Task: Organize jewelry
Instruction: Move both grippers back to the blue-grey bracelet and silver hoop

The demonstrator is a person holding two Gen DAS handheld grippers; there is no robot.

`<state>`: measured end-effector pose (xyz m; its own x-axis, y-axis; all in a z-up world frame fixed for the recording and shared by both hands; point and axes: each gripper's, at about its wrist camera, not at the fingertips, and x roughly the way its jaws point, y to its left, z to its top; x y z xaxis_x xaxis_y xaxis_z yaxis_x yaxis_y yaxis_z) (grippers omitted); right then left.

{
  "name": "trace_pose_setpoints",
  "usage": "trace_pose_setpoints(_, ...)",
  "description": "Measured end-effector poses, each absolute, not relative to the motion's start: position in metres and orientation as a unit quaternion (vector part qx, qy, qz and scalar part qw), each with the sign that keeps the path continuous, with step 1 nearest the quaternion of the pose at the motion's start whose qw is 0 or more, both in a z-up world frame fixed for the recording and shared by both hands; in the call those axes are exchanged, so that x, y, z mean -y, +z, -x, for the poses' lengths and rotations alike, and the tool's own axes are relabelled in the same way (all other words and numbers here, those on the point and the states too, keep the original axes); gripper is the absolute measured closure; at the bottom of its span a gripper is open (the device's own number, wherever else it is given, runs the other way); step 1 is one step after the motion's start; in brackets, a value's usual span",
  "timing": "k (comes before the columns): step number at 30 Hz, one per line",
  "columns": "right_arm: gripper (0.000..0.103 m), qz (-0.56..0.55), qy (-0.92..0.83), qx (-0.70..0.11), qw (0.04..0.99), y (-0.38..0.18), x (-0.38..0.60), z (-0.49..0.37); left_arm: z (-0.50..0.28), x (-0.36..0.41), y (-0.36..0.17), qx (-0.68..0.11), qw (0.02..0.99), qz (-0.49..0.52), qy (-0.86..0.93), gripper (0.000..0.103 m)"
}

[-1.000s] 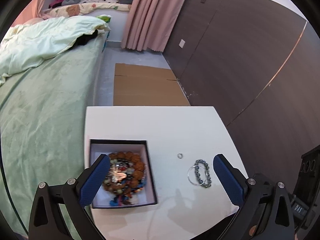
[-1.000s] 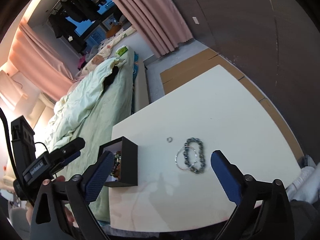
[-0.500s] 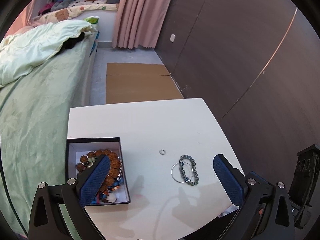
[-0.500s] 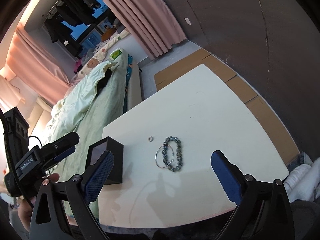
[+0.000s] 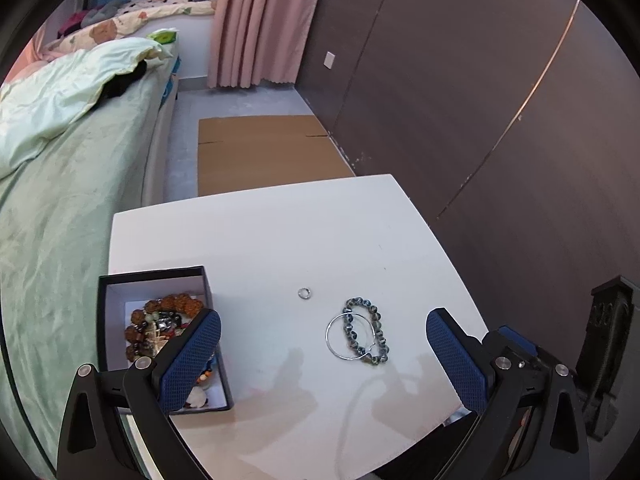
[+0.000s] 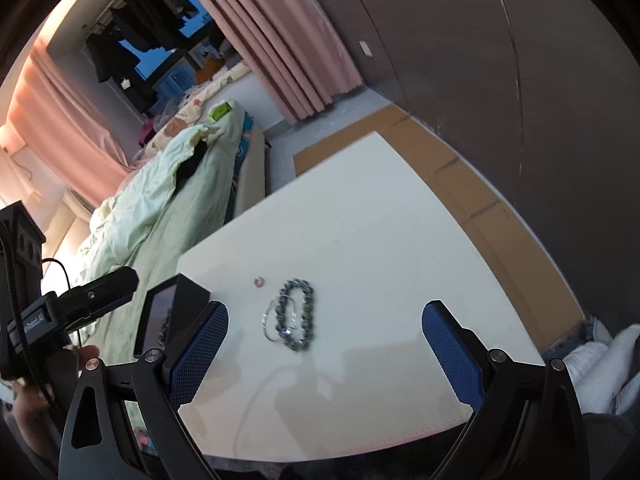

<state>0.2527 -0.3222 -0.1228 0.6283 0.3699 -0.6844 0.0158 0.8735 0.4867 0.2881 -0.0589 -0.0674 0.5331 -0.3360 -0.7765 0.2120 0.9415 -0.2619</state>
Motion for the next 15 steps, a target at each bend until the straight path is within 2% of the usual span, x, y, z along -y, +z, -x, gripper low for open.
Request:
trace_pose_setpoints(5, 0.005, -0.271, 0.089, -0.437, 0.853, -0.142, 0.346, -0.259, -0.297, 0.068, -0.077, -0.465, 0.865, 0.067, -0.176, 0.017)
trace_pose_setpoints(7, 0.005, -0.281, 0.089, -0.439, 0.849, -0.147, 0.353, -0.260, -0.303, 0.076, -0.083, -0.474, 0.858, 0.069, -0.188, 0.030)
trace_pose_setpoints(9, 0.010, -0.293, 0.091, -0.438, 0.845, -0.150, 0.357, -0.261, -0.309, 0.085, -0.091, -0.483, 0.851, 0.065, -0.198, 0.037)
trace_pose_setpoints(11, 0.023, -0.302, 0.101, -0.441, 0.839, -0.154, 0.358, -0.264, -0.314, 0.092, -0.100, -0.488, 0.846, 0.059, -0.207, 0.042)
trace_pose_setpoints(13, 0.025, -0.307, 0.099, -0.450, 0.833, -0.159, 0.359, -0.267, -0.319, 0.100, -0.113, -0.509, 0.832, 0.055, -0.215, 0.056)
trace_pose_setpoints(15, 0.025, -0.308, 0.095, -0.456, 0.829, -0.164, 0.359, -0.269, -0.322, 0.108, -0.124, -0.527, 0.818, 0.054, -0.224, 0.059)
